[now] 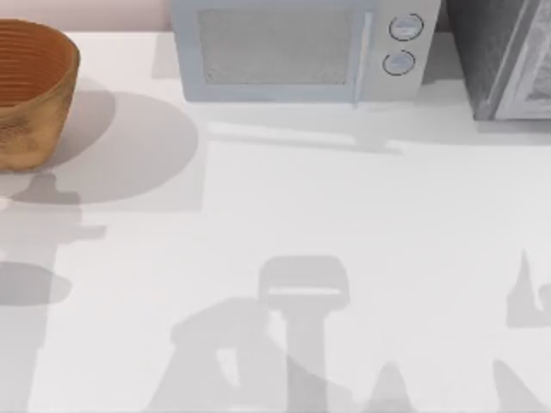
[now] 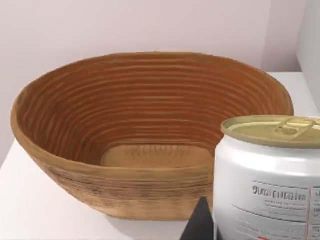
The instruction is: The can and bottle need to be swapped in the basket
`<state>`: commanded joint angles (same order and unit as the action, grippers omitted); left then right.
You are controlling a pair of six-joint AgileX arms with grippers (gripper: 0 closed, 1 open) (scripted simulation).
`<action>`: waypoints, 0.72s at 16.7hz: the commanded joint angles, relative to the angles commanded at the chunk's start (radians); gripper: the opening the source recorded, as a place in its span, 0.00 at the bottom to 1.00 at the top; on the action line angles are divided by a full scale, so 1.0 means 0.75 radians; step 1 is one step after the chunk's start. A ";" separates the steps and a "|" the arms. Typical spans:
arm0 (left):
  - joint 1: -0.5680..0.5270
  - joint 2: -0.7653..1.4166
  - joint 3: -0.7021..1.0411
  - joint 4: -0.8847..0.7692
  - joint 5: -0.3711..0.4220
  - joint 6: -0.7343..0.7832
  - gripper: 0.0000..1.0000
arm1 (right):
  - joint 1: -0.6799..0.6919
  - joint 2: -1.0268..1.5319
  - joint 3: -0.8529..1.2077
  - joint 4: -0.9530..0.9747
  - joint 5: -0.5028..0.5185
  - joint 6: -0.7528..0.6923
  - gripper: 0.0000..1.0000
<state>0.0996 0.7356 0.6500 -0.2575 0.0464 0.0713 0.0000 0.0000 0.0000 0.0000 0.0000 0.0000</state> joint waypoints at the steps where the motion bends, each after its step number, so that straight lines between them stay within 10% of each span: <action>1: -0.017 -0.145 -0.128 0.056 -0.012 -0.011 0.00 | 0.000 0.000 0.000 0.000 0.000 0.000 1.00; 12: -0.133 -0.981 -0.867 0.343 -0.062 -0.095 0.00 | 0.000 0.000 0.000 0.000 0.000 0.000 1.00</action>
<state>0.0000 0.0000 0.0000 0.0000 0.0000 0.0000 0.0000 0.0000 0.0000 0.0000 0.0000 0.0000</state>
